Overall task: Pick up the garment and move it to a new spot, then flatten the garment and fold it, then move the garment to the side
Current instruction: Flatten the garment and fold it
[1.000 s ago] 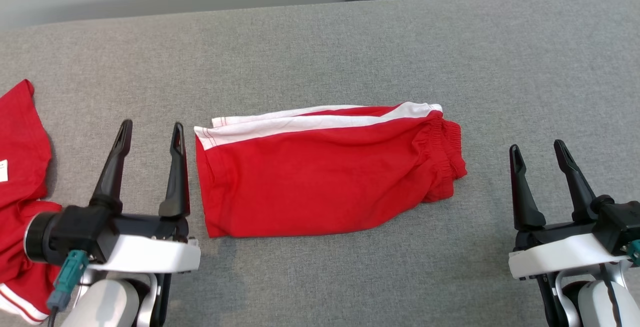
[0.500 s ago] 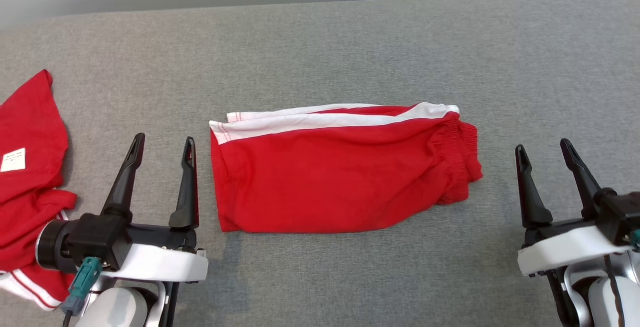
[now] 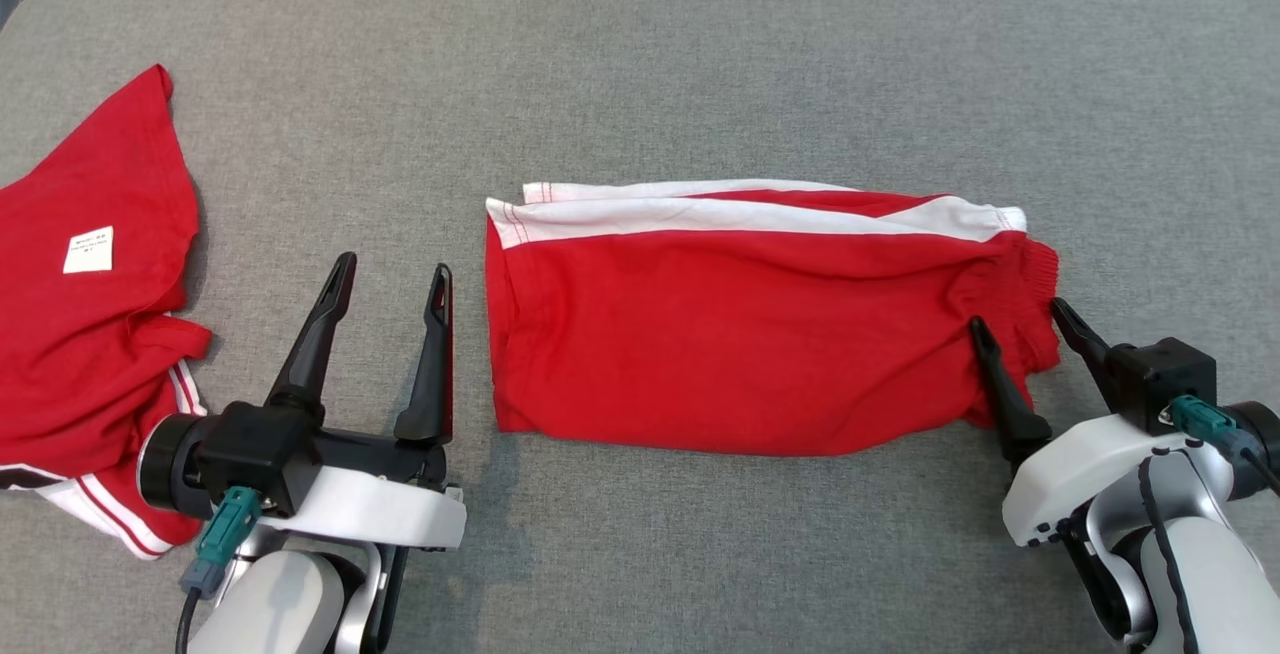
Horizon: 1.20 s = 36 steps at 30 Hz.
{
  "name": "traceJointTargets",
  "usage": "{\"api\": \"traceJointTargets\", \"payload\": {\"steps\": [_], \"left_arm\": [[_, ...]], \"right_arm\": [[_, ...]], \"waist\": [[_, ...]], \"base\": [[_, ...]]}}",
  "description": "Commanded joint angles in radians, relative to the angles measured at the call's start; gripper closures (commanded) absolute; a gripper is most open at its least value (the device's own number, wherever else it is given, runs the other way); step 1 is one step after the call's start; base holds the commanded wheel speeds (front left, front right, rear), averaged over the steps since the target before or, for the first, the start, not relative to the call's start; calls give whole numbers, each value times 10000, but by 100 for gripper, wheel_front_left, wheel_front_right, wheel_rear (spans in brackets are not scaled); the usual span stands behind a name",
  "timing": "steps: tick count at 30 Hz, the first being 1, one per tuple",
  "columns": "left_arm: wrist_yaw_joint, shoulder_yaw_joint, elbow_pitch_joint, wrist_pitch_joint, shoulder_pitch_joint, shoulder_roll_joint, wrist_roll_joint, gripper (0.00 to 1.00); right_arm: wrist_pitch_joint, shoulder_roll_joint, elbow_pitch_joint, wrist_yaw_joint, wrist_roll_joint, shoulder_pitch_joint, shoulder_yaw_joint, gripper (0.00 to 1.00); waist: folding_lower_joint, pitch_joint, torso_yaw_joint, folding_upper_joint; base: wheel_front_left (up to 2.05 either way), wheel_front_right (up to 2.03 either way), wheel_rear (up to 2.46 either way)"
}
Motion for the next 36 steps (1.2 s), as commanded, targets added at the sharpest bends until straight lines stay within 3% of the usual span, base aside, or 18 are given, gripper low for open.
{"api": "traceJointTargets", "payload": {"steps": [1, 12, 13, 14, 15, 22, 30, 36], "left_arm": [[-65, 11, 72, -48, -140, -21, 68, 0], [-281, 9, 326, -71, -415, -190, 194, 0], [-299, 8, 337, -73, -430, -209, 195, 0], [-299, 13, 349, -74, -439, -210, 210, 0], [-310, 23, 356, -74, -448, -217, 225, 0], [-312, 136, 392, -82, -310, -219, 269, 0], [-360, 113, 394, -83, -204, -197, 287, 0], [-334, 108, 367, -35, -113, -100, 285, 0]], "right_arm": [[180, 7, 68, -2, -51, -58, -97, 0], [1810, 139, 327, -1, 1033, -175, -157, 0], [1933, 142, 329, 1, 1213, -168, -85, 51], [1956, 72, 290, 7, 1263, -176, -65, 73], [2040, 69, 297, 4, 1446, -141, -29, 100], [1675, -58, -47, -6, 2063, 17, -431, 100], [1857, -194, -455, -2, 2637, 501, -1812, 100], [2326, 197, -1283, 1, 3598, 283, -1336, 100]], "waist": [[0, 76, 62, 0], [0, 256, 40, 0], [0, 259, 42, 0], [0, 264, 41, 0], [0, 268, 39, 0], [0, 184, -94, 0], [0, -38, -333, 0], [0, -131, -557, 0]], "base": [[0, 0, 0], [0, 0, 0], [0, 0, 0], [0, 0, 0], [0, 0, 0], [0, 0, 0], [0, 0, 0], [0, 0, 0]]}}
